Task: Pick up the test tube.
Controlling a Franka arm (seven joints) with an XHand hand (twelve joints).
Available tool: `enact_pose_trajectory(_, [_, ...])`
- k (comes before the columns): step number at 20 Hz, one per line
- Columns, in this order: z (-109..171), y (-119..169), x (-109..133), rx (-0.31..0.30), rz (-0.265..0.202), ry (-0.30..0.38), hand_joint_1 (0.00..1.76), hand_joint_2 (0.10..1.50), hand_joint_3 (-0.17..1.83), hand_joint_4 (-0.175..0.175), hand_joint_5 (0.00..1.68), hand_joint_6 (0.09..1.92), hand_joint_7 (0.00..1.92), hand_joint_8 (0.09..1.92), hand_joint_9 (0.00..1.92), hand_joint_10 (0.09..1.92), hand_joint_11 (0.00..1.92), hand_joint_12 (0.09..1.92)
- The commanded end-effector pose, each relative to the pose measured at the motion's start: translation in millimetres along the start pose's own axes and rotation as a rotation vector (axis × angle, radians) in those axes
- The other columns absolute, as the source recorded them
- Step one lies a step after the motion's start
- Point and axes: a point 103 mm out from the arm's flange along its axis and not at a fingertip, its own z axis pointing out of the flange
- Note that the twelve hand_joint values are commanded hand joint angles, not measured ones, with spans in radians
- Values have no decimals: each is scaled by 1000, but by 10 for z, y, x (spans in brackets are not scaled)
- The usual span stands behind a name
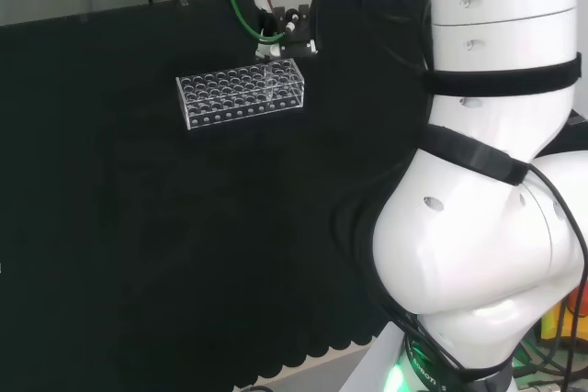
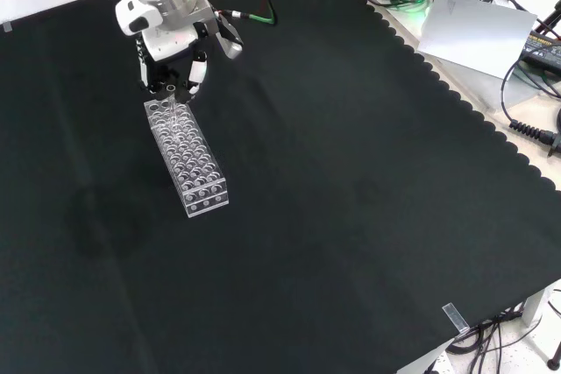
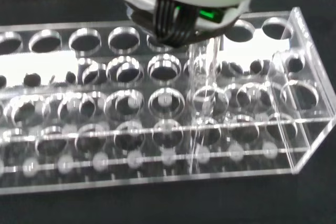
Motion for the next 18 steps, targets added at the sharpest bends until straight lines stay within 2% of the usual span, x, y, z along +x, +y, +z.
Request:
enact_pose_trajectory(1, [-250,-4,4,-132,34,91,1230,684,540,-175,1390,393,1743,338,1699,380,1305,851])
enact_pose_trajectory(7, [-377,3,-22,-122,48,141,1232,671,554,-175,1409,364,1774,298,1717,375,1308,842])
enact_pose_trajectory(14, [-626,-58,-93,-99,71,257,1234,652,583,-175,1422,350,1786,276,1724,373,1305,849])
enact_pose_trajectory(16, [-714,-80,-133,-99,78,280,1294,727,470,-175,1395,171,1546,478,1709,373,1284,850])
enact_pose_trajectory(18, [-794,-96,-174,-99,85,298,1318,769,405,-175,1382,95,1439,573,1701,377,1274,852])
